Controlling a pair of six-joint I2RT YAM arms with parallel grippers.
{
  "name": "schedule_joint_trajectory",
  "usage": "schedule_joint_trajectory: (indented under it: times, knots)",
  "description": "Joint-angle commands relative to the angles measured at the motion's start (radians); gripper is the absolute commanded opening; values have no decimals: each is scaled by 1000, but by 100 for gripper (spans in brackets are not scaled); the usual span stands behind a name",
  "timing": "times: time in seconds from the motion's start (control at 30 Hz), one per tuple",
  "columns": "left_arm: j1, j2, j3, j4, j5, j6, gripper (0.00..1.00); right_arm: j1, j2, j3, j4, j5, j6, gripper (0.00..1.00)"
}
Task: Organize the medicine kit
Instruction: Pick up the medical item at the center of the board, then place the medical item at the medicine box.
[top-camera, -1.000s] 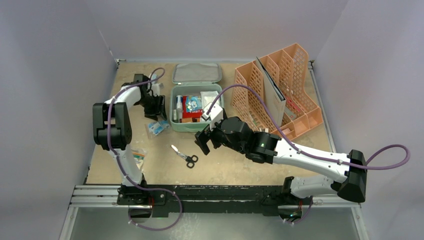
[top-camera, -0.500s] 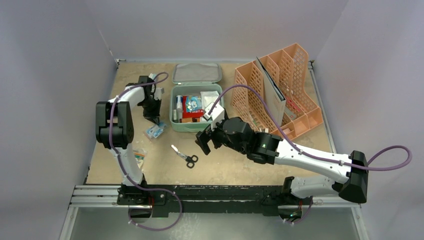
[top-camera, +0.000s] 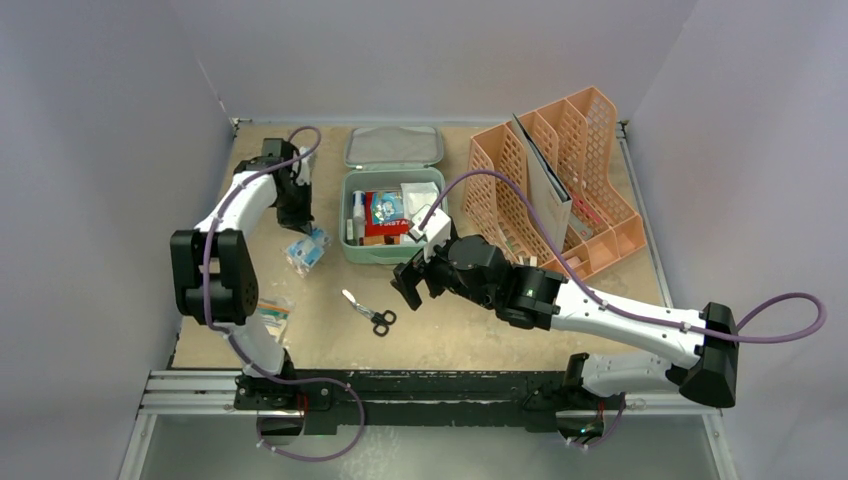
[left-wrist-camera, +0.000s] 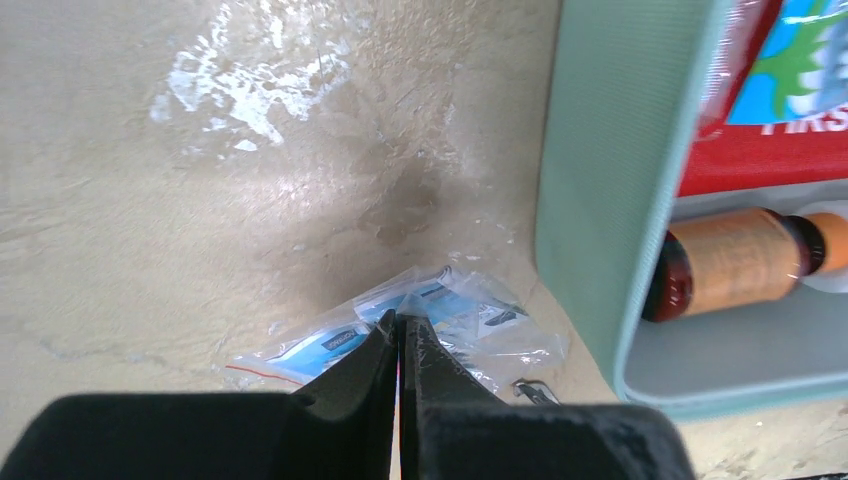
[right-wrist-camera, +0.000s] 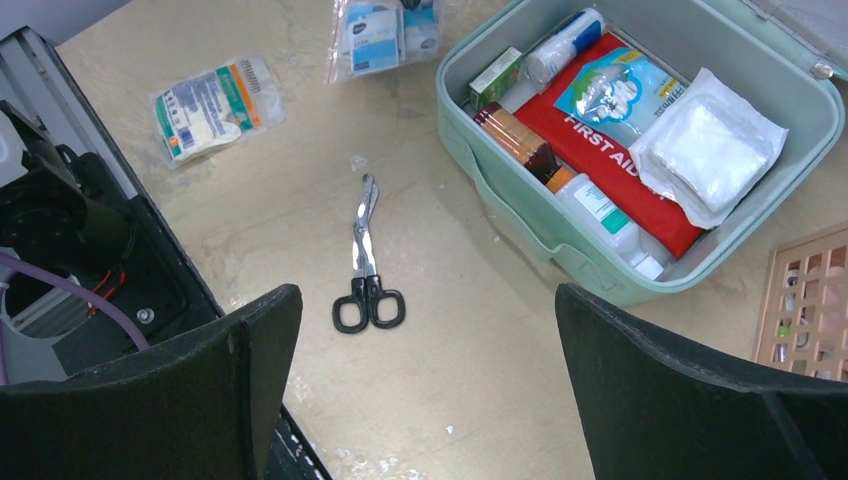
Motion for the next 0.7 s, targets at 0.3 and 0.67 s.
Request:
schedule_joint_trajectory:
  times: [0.3,0.67]
  knots:
    - [-28,-231,86,11,69,-67,0,-1,-21,-5,20,2,-7,99]
    - [-186,-223,227,114,51,-243,0,0,-42,-13,11,76,-13,99]
